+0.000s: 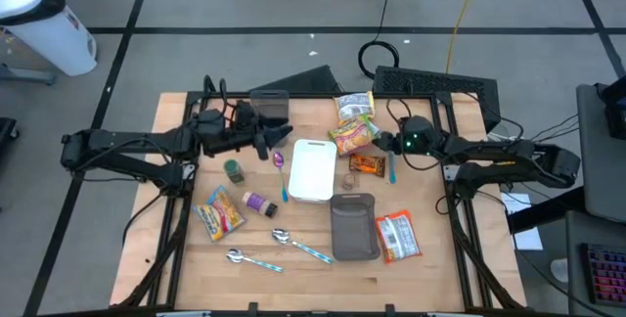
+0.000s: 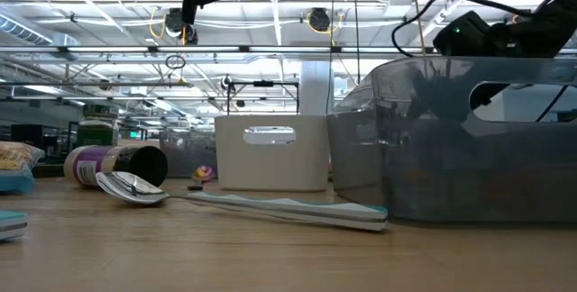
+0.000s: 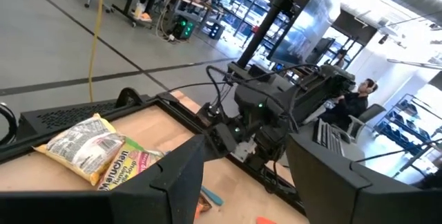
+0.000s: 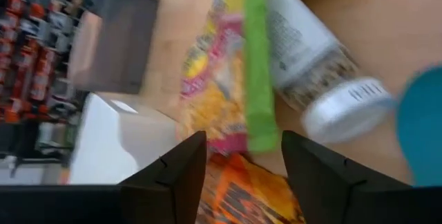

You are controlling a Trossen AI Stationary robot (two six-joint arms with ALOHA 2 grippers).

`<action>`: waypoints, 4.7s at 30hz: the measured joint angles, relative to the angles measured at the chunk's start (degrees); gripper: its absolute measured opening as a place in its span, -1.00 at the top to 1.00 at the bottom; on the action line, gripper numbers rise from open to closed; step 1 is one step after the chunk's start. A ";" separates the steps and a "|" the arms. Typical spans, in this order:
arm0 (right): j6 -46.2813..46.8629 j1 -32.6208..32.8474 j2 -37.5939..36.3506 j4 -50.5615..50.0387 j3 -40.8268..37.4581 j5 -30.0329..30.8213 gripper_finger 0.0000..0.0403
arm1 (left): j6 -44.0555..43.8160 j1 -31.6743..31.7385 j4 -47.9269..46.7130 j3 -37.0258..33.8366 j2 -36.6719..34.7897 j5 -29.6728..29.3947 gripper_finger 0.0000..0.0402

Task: Pick & Place Food Item
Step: Put the green noodle pack into the top black bin

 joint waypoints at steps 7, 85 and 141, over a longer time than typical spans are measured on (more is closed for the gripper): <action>2.71 0.01 5.27 7.08 0.03 -0.26 0.14 | -0.05 1.67 0.00 0.00 0.00 0.00 -0.07; -30.34 13.51 18.85 -29.77 53.23 -36.46 1.00 | 10.26 9.26 -23.37 12.26 0.02 17.02 -0.06; -23.40 18.74 18.91 -6.35 53.21 -46.81 1.00 | -0.17 10.67 -3.77 20.52 19.78 52.78 -0.06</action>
